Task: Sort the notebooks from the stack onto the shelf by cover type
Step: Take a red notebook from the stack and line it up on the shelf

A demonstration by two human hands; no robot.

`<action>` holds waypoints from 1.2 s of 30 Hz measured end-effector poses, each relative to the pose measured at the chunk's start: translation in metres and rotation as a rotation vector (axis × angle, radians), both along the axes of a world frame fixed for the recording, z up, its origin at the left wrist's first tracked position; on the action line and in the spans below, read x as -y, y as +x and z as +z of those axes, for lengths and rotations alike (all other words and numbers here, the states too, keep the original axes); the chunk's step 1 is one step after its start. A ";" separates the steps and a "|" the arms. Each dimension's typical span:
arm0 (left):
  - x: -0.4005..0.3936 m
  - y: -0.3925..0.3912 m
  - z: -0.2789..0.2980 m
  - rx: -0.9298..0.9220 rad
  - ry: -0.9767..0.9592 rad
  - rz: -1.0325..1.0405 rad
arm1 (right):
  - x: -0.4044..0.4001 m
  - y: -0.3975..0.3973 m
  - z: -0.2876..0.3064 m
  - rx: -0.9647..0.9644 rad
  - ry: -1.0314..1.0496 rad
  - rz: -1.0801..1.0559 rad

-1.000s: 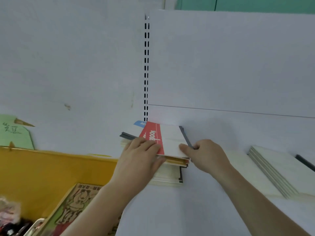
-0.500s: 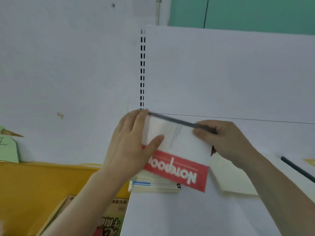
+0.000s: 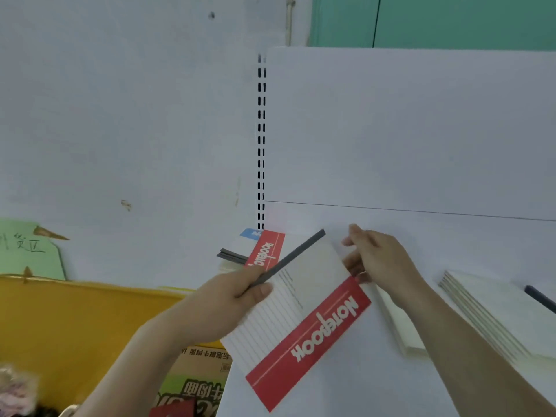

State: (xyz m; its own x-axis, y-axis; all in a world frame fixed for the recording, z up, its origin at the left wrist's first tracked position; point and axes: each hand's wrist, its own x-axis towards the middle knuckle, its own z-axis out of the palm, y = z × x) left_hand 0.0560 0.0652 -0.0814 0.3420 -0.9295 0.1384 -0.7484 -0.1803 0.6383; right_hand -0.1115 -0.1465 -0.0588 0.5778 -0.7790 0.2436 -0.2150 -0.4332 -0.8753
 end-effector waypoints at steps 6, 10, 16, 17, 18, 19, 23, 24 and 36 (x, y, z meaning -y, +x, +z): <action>-0.021 0.005 -0.012 -0.138 -0.009 0.015 | -0.002 0.016 -0.011 -0.452 0.301 0.078; -0.023 0.004 -0.013 -0.113 -0.033 0.058 | -0.004 0.021 -0.014 -0.500 0.253 0.140; -0.019 0.001 -0.020 -0.153 -0.053 0.095 | 0.010 0.000 -0.006 -0.357 0.172 0.046; -0.017 0.000 -0.020 -0.151 -0.051 0.095 | 0.010 -0.002 -0.005 -0.333 0.187 0.031; -0.016 0.000 -0.020 -0.152 -0.054 0.091 | 0.010 -0.001 -0.005 -0.342 0.209 0.035; -0.014 -0.001 -0.020 -0.150 -0.051 0.087 | 0.007 0.000 -0.005 -0.380 0.226 0.050; -0.014 0.000 -0.014 -0.106 -0.028 0.071 | -0.001 0.009 -0.012 -0.434 0.249 0.077; -0.015 0.002 -0.012 -0.108 -0.036 0.078 | -0.001 0.008 -0.011 -0.400 0.260 0.072; -0.032 0.008 -0.007 -0.239 -0.099 0.151 | 0.034 -0.045 0.012 0.087 -0.321 -0.260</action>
State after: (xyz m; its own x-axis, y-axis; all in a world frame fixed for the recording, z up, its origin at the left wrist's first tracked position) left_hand 0.0635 0.0969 -0.0883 0.5092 -0.8516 0.1245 -0.5444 -0.2067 0.8129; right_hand -0.1570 -0.1804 -0.0468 0.3385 -0.7725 0.5373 -0.2844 -0.6283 -0.7242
